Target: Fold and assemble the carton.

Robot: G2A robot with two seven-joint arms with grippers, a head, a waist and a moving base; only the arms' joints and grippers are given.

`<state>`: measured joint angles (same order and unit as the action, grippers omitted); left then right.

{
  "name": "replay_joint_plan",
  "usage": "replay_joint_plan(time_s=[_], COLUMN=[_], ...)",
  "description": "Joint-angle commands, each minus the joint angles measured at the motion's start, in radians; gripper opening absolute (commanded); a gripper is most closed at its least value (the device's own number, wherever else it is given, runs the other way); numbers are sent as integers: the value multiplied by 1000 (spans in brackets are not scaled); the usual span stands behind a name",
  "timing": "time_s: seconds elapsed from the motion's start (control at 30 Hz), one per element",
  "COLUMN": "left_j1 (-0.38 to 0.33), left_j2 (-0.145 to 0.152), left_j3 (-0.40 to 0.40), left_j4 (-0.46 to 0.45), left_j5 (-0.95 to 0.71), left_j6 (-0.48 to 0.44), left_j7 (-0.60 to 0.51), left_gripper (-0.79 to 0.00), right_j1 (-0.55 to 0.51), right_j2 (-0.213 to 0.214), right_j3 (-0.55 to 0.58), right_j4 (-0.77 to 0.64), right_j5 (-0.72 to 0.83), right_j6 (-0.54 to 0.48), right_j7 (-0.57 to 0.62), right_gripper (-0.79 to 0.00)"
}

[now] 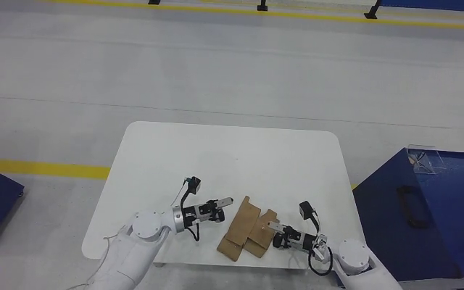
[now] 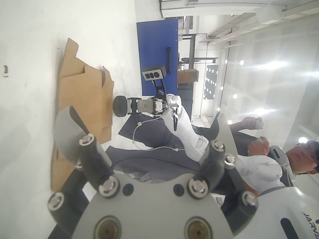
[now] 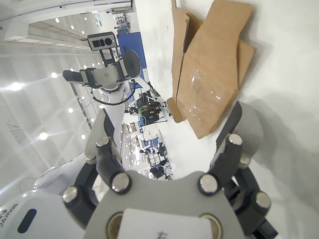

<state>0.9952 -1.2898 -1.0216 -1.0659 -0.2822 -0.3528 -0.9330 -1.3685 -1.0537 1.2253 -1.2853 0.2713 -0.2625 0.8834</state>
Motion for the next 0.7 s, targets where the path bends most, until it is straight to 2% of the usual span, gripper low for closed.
replay_joint_plan(time_s=[0.0, 0.23, 0.43, 0.53, 0.67], left_j1=[-11, -40, -56, -65, -78], left_j2=[-2, -10, -12, -14, -20], left_j3=[4, 23, 44, 54, 71], left_j4=[25, 78, 108, 123, 142], left_j5=[-7, -11, 75, 86, 101], left_j6=[-3, 3, 28, 55, 68], left_j7=[-2, -13, 42, 35, 43], left_gripper=[0, 0, 0, 0, 0], right_j1=[6, 34, 57, 73, 87], right_j2=[-4, -13, -17, -22, -29], right_j3=[-16, -35, -34, -47, -66], right_j4=[5, 40, 59, 74, 88], right_j5=[-6, 15, 46, 53, 17], right_j6=[-7, -25, -28, -21, -38], right_j7=[-10, -28, -18, -19, -74], right_gripper=[0, 0, 0, 0, 0])
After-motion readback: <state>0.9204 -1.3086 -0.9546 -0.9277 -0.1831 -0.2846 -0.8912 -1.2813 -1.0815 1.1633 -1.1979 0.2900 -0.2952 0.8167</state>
